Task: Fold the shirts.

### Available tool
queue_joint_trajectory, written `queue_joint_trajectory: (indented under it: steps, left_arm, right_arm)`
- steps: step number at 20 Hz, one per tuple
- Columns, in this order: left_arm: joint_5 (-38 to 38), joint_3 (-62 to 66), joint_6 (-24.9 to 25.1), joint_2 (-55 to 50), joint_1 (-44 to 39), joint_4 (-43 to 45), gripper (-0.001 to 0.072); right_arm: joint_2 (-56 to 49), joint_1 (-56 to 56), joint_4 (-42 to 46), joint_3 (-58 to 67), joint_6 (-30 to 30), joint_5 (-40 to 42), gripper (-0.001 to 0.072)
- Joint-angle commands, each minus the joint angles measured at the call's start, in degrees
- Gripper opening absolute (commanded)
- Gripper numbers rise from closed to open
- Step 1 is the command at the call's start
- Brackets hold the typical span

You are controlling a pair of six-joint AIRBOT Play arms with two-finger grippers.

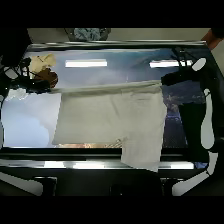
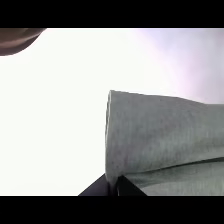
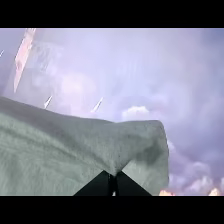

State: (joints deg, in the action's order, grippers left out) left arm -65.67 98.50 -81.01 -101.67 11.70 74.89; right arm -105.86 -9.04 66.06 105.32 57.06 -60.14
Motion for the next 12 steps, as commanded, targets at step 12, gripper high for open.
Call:
queue_joint_trajectory:
  steps: [12]
  left_arm:
    - [-21.5, 9.0, 4.9, -9.6, 0.2, -0.7, 0.0034]
  right_arm:
    - [2.8, 2.2, 7.3, -3.9, 0.0, -27.8, 0.0057]
